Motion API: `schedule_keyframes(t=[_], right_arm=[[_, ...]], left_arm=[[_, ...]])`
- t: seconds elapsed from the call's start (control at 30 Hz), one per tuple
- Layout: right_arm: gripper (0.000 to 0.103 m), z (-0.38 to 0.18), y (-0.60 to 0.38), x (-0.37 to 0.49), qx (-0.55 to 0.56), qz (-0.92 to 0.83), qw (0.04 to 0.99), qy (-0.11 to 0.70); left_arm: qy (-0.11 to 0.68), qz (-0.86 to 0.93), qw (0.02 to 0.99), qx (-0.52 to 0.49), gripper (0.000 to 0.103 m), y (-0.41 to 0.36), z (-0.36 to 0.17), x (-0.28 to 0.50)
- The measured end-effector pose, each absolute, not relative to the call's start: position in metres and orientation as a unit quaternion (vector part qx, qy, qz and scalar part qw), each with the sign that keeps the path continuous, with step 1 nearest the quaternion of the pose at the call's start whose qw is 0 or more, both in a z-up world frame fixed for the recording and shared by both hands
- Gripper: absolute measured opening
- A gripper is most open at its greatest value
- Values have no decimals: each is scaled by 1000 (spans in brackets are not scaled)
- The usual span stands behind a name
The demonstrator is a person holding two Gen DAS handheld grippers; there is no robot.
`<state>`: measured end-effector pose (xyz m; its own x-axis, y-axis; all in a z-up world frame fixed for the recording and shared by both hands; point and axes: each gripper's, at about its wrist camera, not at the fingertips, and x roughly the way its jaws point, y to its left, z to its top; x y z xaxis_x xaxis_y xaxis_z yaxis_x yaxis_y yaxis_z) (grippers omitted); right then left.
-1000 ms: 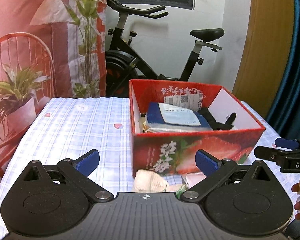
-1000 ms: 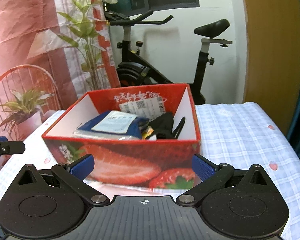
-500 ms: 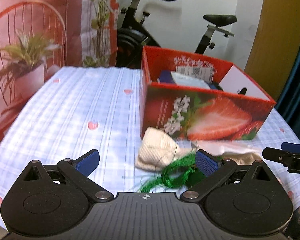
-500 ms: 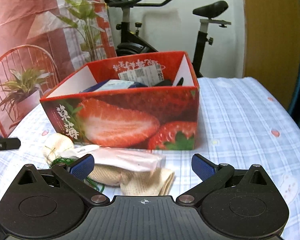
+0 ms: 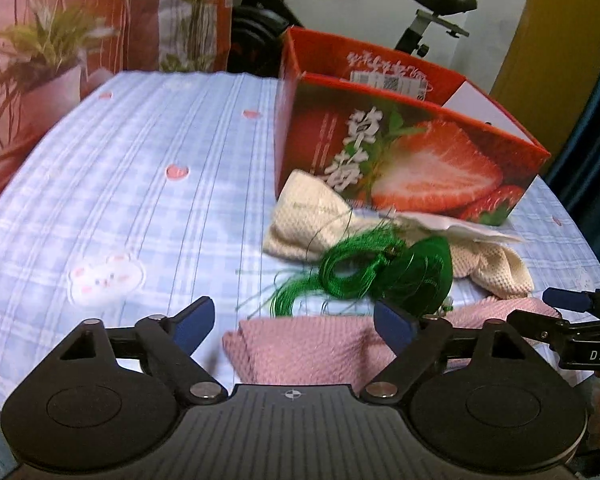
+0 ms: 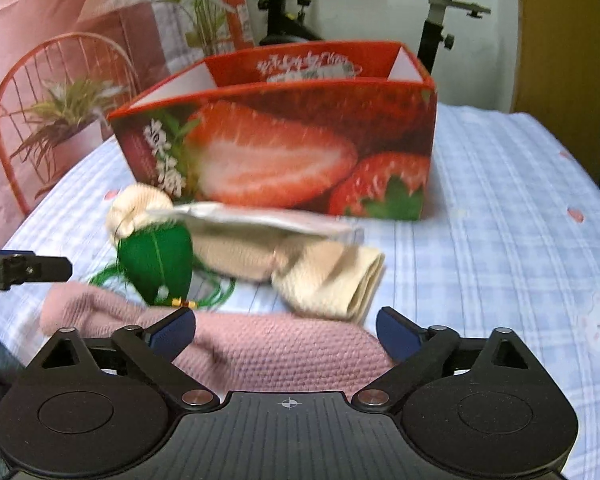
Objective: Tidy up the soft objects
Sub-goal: 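Reach both tools to the pink knit towel and close on it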
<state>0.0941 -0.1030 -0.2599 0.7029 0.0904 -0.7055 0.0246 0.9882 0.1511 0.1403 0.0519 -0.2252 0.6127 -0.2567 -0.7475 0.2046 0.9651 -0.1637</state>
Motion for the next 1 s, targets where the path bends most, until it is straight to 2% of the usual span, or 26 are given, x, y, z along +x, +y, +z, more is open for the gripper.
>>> schedule_keyframes(t=[0.13,0.33,0.5,0.83,1.0], right_arm=[[84,-262,-107,92,80,11,917,391],[83,-261,-104,92,70,17,917,392],[84,-266,-104,95,57,2,911,408],[81,-280,-107,101,68,7,901,429],[72,-279,-106,102,70,18,902,426]], left_arm=[[441,-130,887,-41,80,54,-234,142],[457,-142,877,-39,75,49,-239,139],[470,-149,869,-47,59,50,-248,140],[470,-154,868,-48,58,49,-251,141],[468,-158,869,-36,60,46,-251,143]])
